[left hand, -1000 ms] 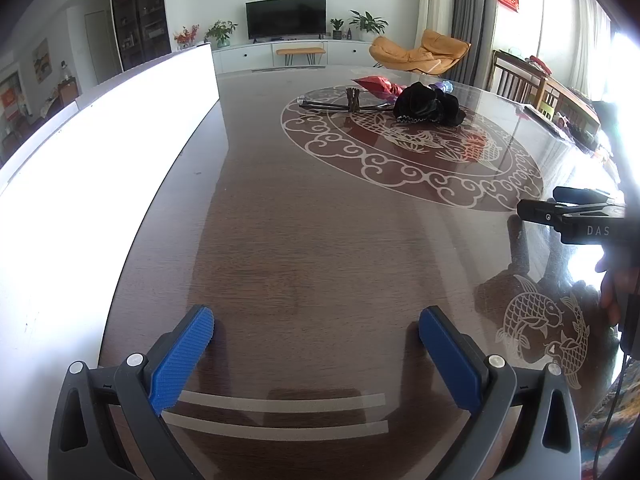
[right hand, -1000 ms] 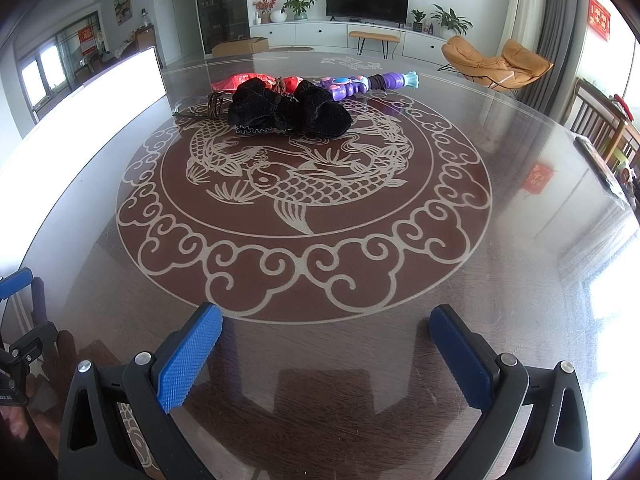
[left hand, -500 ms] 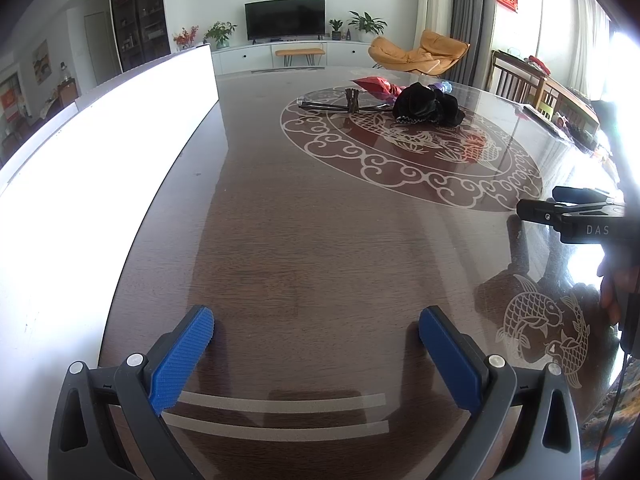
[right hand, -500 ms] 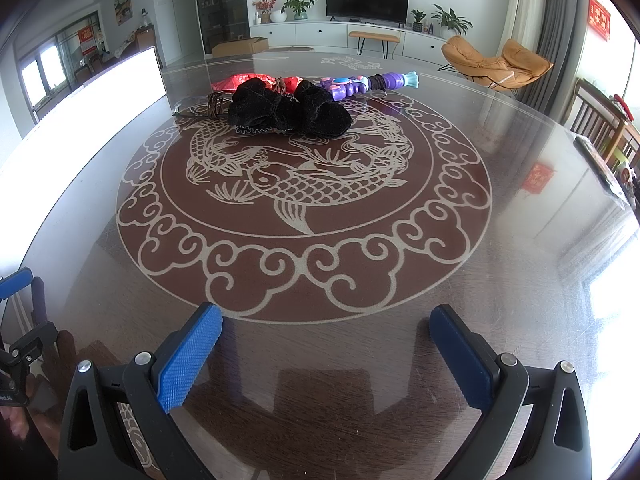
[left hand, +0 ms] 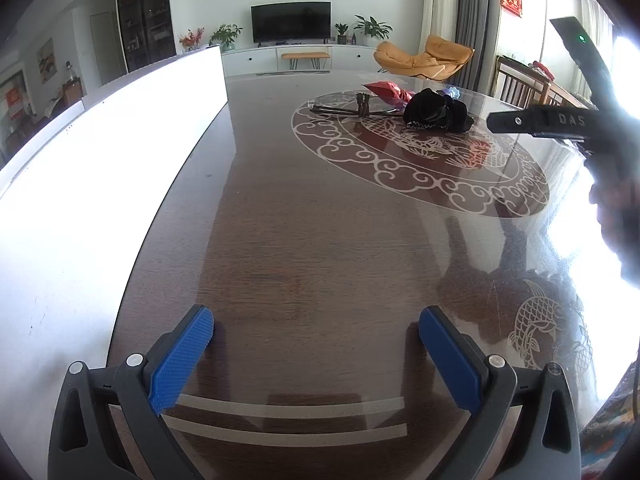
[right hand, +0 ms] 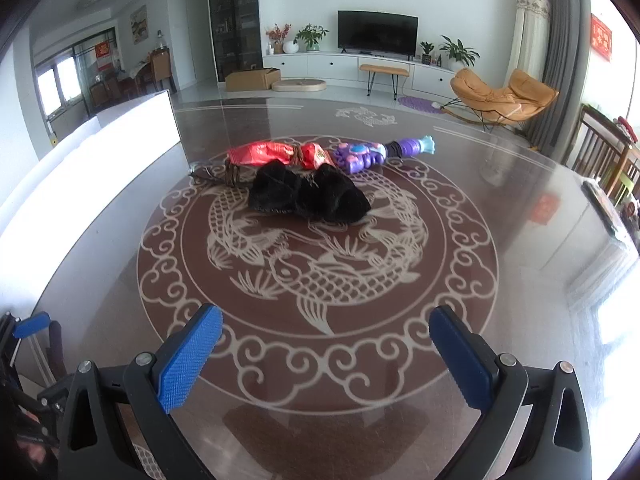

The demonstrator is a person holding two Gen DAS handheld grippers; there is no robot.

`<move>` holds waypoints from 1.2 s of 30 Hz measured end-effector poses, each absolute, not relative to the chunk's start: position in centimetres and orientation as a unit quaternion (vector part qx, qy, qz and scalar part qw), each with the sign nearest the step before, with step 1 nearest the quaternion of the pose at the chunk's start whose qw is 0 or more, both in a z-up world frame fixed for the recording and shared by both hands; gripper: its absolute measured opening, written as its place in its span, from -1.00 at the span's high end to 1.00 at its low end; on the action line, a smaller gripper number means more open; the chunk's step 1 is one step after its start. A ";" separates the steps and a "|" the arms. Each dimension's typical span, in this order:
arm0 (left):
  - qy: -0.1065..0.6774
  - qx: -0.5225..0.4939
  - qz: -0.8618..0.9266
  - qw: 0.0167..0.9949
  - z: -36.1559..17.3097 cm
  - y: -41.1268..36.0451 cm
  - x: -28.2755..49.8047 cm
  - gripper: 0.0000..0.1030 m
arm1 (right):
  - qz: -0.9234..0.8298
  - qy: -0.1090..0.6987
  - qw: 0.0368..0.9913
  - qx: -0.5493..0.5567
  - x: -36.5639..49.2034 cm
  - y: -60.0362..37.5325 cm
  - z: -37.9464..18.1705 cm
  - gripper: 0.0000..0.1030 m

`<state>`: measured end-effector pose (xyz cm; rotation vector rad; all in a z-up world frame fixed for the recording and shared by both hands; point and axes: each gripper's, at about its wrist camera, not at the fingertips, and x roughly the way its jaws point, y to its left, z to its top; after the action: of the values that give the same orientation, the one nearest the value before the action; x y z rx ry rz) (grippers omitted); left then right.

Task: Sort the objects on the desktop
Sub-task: 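Lower the right tool onto the black velvet pouch and grasp it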

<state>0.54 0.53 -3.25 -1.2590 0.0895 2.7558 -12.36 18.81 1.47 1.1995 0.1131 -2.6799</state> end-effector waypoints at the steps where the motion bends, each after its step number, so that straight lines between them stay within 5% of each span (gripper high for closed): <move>1: 0.029 -0.414 0.908 0.055 -3.2 0.6 0.6 -1.00 | -0.903 0.033 0.097 0.416 -14.1 18.2 1.8 -1.00; 10: 0.028 -0.413 0.908 0.055 -3.3 0.5 0.6 -1.00 | -0.882 -0.029 0.004 0.471 -25.6 16.4 0.4 -0.98; 11: 0.029 -0.413 0.909 0.055 -3.3 0.5 0.5 -1.00 | -0.880 -0.027 0.009 0.474 -25.7 16.1 -0.1 -0.92; 13: 0.029 -0.413 0.908 0.055 -3.3 0.5 0.5 -1.00 | -0.880 -0.017 0.039 0.472 -25.0 15.4 -0.7 -0.34; 14: 0.029 -0.414 0.908 0.054 -3.3 0.5 0.5 -1.00 | -0.881 0.003 0.049 0.471 -24.3 14.8 -1.1 -0.33; 21: 0.027 -0.413 0.909 0.049 -3.4 0.5 0.5 -1.00 | -0.865 0.131 0.205 0.438 -13.2 12.5 -1.5 -0.36; 24: 0.026 -0.410 0.910 0.049 -3.4 0.4 0.6 -1.00 | -0.867 0.152 0.218 0.422 -9.3 13.4 -1.2 -0.68; 28: 0.027 -0.408 0.911 0.049 -3.4 0.4 0.6 -1.00 | -0.882 0.115 0.200 0.410 -8.2 14.9 -0.1 -0.88; 36: 0.027 -0.407 0.912 0.049 -3.5 0.4 0.6 -1.00 | -0.891 0.019 0.146 0.429 -6.2 18.6 0.0 -0.88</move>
<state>0.58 0.44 -3.46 -1.2392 0.0809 2.7789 -6.24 18.61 0.01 1.2350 0.0535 -2.5674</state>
